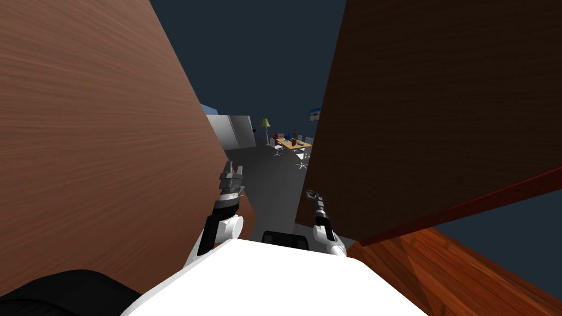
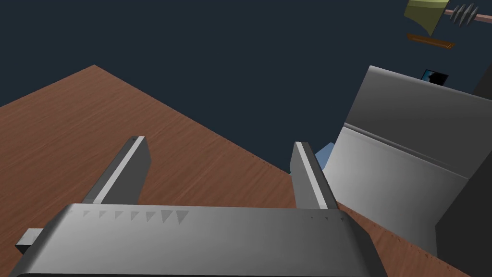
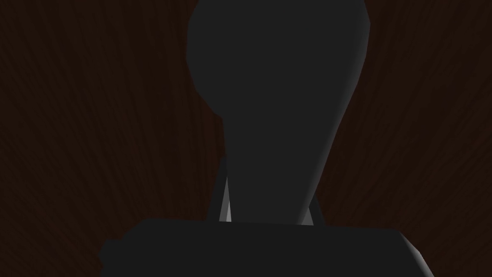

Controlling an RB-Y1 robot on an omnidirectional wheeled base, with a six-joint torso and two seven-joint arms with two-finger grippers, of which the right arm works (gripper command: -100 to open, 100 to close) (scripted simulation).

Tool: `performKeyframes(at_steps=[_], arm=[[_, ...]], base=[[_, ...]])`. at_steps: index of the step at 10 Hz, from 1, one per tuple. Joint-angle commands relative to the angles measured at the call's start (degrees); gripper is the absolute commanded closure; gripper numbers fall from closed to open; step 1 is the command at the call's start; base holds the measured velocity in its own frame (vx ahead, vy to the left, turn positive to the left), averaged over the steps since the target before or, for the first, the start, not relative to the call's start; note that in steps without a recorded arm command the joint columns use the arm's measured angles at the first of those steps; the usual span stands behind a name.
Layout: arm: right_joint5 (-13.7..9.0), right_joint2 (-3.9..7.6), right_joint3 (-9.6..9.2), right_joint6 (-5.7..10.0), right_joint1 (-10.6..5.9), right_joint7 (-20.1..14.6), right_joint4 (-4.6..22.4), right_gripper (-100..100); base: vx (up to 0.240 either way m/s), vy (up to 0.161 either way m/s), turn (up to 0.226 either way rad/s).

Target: Push the door open

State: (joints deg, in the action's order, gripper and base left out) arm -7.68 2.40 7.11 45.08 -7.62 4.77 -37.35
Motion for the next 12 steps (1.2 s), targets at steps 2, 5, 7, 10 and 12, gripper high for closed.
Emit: performKeyframes(at_steps=[2, 5, 7, 10, 12], arm=[[-0.5, 0.43, 1.07, 0.44, -0.56, 1.4, 0.3, 100], [-1.1, -0.32, 2.17, 0.63, -0.76, 3.0, 0.2, 100], [-1.5, -1.57, 3.06, 0.78, -0.92, 4.3, 0.2, 100], [-2.1, -4.33, 4.20, 0.97, -1.12, 5.9, 0.1, 100], [-2.3, -4.00, 4.54, 0.83, -0.36, 5.8, -0.5, 100]], base=[[0.169, 0.038, -0.066], [0.147, 0.036, -0.060], [0.192, 0.031, -0.101], [0.175, 0.014, -0.082], [0.101, 0.007, -0.047]])
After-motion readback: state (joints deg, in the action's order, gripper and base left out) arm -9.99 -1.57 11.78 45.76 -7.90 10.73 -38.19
